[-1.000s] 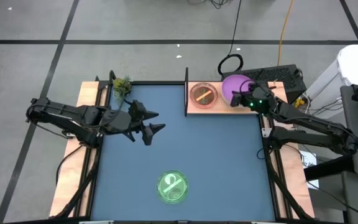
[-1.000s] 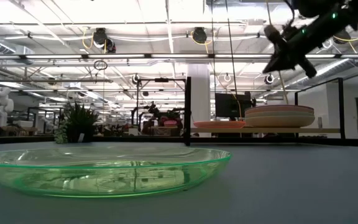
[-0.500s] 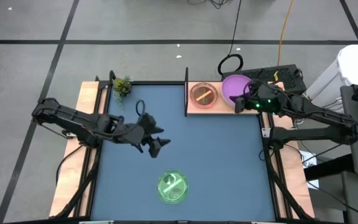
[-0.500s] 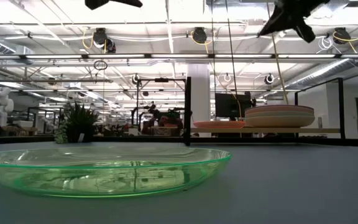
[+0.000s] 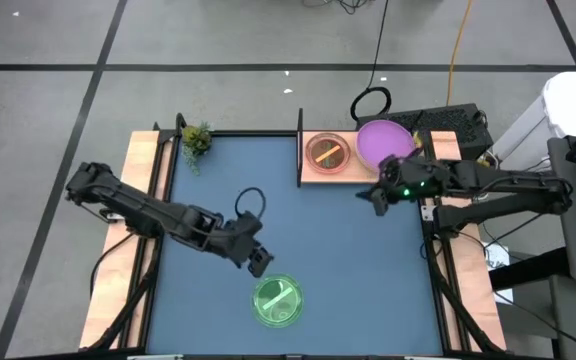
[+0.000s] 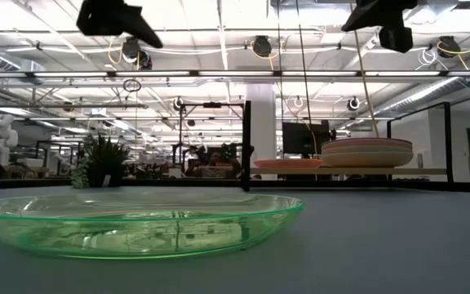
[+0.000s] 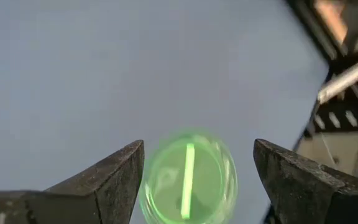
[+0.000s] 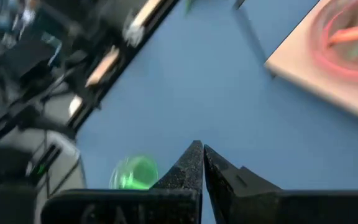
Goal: Place and stack plates onto a shelf
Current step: Stack the transparent green plate on the transparent orange plate on the shelf
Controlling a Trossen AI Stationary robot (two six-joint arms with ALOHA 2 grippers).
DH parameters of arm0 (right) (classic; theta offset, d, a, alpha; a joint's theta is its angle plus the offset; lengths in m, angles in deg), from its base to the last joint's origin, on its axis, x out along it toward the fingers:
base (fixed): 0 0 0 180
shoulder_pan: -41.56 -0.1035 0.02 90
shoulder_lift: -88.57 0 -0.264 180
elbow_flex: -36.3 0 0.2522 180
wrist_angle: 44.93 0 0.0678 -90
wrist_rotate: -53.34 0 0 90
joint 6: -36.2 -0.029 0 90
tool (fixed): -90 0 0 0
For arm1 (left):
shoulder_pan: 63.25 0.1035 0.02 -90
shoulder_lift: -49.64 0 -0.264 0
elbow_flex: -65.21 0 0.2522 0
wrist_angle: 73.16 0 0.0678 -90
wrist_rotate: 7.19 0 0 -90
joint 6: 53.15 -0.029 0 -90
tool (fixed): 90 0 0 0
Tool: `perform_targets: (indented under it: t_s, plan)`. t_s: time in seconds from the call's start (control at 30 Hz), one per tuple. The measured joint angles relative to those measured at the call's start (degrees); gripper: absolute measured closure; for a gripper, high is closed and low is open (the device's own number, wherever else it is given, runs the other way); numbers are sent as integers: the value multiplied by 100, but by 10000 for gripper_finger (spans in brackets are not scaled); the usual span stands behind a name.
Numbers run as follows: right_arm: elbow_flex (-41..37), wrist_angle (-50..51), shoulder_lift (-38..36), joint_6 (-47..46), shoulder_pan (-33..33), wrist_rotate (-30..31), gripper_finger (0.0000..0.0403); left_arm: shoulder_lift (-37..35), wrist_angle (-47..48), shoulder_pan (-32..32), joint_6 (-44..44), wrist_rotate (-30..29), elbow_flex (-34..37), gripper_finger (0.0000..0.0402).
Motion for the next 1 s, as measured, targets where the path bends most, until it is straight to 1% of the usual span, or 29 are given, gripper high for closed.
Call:
perform_targets:
  t_s: [0.1,0.17,0.23,0.43,0.5,0.6,0.7,0.77,0.9,1.0]
  plan:
    - [0,35,189,-2,-350,-126,403,242,-7,-22,180,522,0,98]
    - [0,34,302,-15,-574,-134,403,399,-16,-50,89,762,0,102]
    - [0,34,393,26,-798,-135,403,565,-51,-48,-10,962,1,114]
    - [0,34,518,-71,-1378,-133,403,999,-38,-29,133,984,2,164]
    - [0,34,518,-111,-1530,-129,403,1091,114,-23,486,933,2,176]
    - [0,34,518,-101,-1698,-129,403,1208,480,-4,1195,923,2,180]
    - [0,34,518,-100,-1814,-125,403,1295,834,-32,1458,997,2,180]
    - [0,34,520,-101,-1887,-123,403,1316,969,-33,1439,1181,8,180]
    - [0,35,518,-101,-2040,-120,403,1303,823,37,1077,1414,144,181]
    - [0,34,518,-101,-2154,-118,403,1305,838,105,811,1731,269,181]
